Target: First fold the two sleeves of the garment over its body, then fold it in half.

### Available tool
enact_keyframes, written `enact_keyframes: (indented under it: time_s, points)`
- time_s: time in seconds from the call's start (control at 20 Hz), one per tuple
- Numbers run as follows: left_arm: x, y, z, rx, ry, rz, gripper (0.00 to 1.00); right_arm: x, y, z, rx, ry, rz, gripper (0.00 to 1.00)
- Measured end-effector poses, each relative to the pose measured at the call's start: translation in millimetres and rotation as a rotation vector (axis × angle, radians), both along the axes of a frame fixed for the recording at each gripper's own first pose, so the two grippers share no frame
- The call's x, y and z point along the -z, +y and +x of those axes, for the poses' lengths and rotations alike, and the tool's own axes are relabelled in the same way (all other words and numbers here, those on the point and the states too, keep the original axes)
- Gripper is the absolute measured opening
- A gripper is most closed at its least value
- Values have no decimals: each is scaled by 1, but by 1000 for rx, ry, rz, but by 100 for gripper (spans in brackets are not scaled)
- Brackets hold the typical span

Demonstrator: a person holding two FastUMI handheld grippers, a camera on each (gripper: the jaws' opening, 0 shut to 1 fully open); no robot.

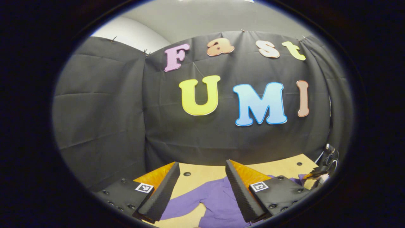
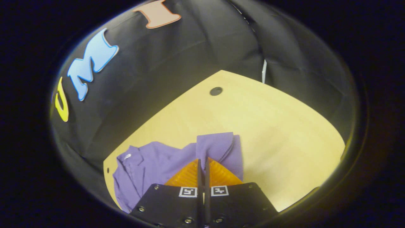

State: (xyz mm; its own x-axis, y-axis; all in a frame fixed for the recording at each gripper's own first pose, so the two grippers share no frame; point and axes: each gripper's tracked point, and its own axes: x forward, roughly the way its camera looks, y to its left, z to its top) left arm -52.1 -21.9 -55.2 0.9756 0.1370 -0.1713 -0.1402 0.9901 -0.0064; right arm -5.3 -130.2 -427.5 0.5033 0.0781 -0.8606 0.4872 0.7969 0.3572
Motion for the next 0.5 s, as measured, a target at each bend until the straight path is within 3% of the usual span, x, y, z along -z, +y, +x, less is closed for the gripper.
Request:
enact_keyframes:
  time_s: [0.5]
  points:
    - [19, 80, -24, -76, 26, -18, 95, -51, 180, 23, -147, -106, 204, 2]
